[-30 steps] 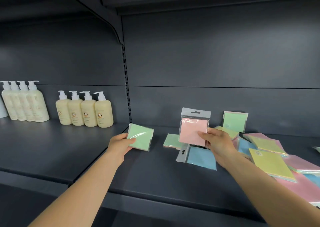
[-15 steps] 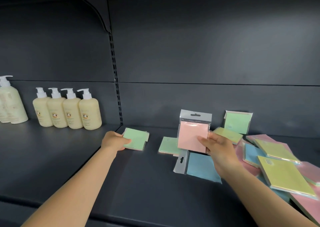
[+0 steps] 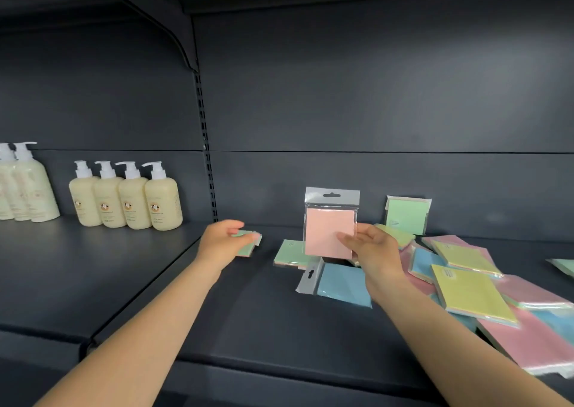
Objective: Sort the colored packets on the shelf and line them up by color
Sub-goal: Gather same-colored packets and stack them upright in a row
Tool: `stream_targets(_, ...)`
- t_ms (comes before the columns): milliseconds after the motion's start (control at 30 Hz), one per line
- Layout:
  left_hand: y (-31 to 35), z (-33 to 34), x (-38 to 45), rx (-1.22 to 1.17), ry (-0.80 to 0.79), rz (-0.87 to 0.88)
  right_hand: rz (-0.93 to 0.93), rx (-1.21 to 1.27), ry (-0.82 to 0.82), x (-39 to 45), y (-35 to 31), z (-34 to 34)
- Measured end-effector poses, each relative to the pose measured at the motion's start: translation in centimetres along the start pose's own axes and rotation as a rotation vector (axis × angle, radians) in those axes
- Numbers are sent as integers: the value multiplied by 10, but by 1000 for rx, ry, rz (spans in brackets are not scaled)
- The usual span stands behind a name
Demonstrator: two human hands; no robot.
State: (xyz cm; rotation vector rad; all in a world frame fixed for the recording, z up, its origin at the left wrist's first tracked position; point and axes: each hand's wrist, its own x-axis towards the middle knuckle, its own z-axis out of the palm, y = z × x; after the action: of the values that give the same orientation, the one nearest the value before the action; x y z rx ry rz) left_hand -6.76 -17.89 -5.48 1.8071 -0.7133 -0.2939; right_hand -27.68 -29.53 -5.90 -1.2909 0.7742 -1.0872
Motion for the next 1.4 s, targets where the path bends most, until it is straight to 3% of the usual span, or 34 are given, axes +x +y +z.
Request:
stream_targets(300,71,54,-118,-61,-460,152,-33,-48,-49,-74,-33,-65)
stream_targets(633,117,133,-260,-81,-529,178,-78,-220,109,-173,-66,-211)
stream_targets(900,169,207,-325,-129,-590,213,-77,-246,235,-191,-89,-313)
stream_targets(1400,283,496,-406,-67,-682,179,-67,-309,382,-116,-119,-613)
